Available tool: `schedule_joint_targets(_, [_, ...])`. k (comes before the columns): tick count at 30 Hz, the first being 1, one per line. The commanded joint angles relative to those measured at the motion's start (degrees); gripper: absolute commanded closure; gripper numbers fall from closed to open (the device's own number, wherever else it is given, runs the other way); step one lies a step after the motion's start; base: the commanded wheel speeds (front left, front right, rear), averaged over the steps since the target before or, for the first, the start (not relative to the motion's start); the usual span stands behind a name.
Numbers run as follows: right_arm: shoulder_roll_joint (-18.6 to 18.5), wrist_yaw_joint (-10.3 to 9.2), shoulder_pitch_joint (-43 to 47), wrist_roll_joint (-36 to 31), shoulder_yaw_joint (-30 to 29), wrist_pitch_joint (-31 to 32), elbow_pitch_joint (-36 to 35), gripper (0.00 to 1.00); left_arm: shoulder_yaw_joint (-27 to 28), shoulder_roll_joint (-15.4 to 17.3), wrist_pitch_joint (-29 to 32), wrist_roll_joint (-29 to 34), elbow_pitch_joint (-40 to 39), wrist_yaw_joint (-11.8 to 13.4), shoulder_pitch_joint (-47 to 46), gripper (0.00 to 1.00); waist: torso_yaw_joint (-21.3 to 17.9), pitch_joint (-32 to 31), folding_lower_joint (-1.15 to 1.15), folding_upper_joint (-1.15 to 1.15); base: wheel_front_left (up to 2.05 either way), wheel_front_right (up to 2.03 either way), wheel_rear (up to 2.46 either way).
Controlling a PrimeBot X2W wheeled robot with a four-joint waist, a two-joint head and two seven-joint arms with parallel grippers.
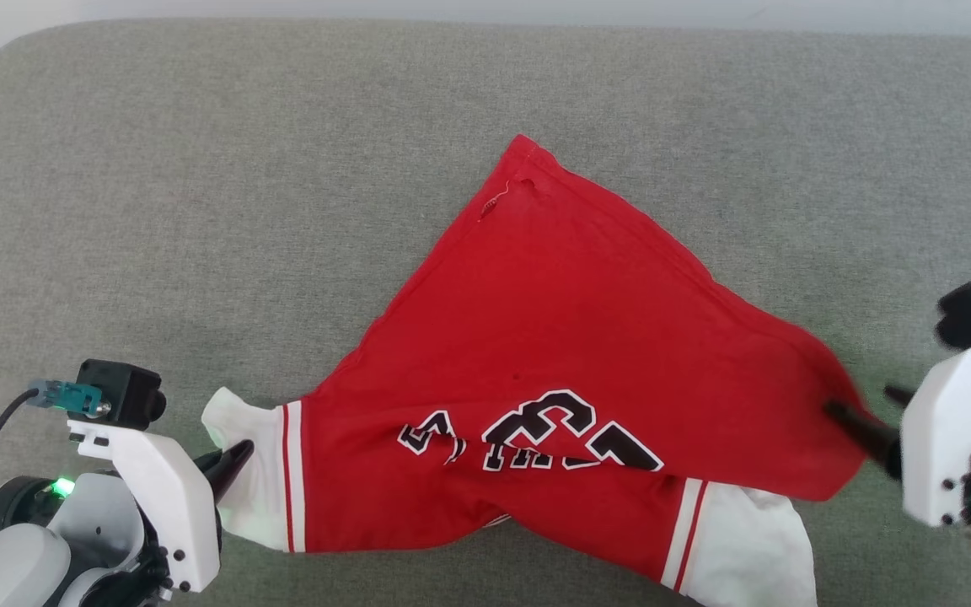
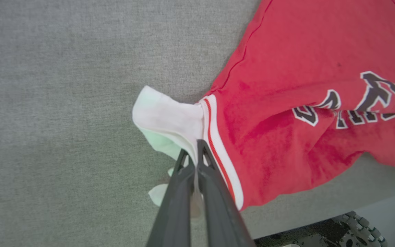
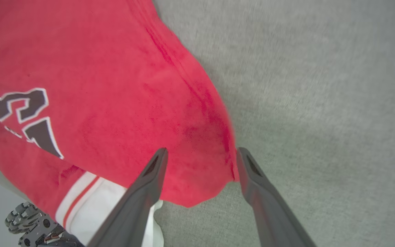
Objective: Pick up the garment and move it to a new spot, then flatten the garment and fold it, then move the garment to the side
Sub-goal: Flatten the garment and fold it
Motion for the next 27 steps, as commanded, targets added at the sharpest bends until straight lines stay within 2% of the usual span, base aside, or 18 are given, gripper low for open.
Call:
schedule_joint_targets(1, [0.1,-0.02,-1.0,0.0,-0.5,0.2,-2.1,0.00,0.2,0.0,-0.5,0.1,-0.3,0.1,0.2,1.00,0.1,0.0,0.00,0.00,0.00,0.00,0.00])
schedule_joint_targets(6, [0.0,-0.02,-5.1,-0.5,-0.1,-1.5,-8.6,0.00,0.1,-0.3,-1.0,0.5,-1.0,-0.4,0.1,1.00,1.1,0.1,0.00,0.00,0.00,0.00,0.00])
schedule_joint_targets(12, [-0.5,-0.02,-12.5,-1.1,4.9,-8.4,-5.8,0.00,-0.8,-1.2,-0.6,1.6,-1.2,-1.2,-1.3,1.00,3.9,0.9,0.00,0.00,0.00,0.00,0.00])
schedule_joint_targets(20, [-3.7,-0.02,-27.2,0.7,17.4,-20.9,10.8,0.00,-3.4,-4.6,0.5,3.4,0.2,-3.4,-5.1,1.00,10.2,2.6,0.00,0.00,0.00,0.00,0.00])
schedule_joint_targets(26, [-5.4,-0.03,-36.6,2.9,25.3,-25.8,27.1,0.00,-5.5,-7.9,1.2,4.9,2.0,-5.8,-8.4,1.00,15.2,4.5,0.00,0.00,0.00,0.00,0.00])
schedule_joint_targets(27, [-6.1,-0.02,-39.2,3.6,27.9,-26.0,32.6,0.00,-6.1,-9.0,1.3,5.1,2.8,-6.5,-9.5,1.00,16.8,5.2,0.00,0.00,0.00,0.00,0.00])
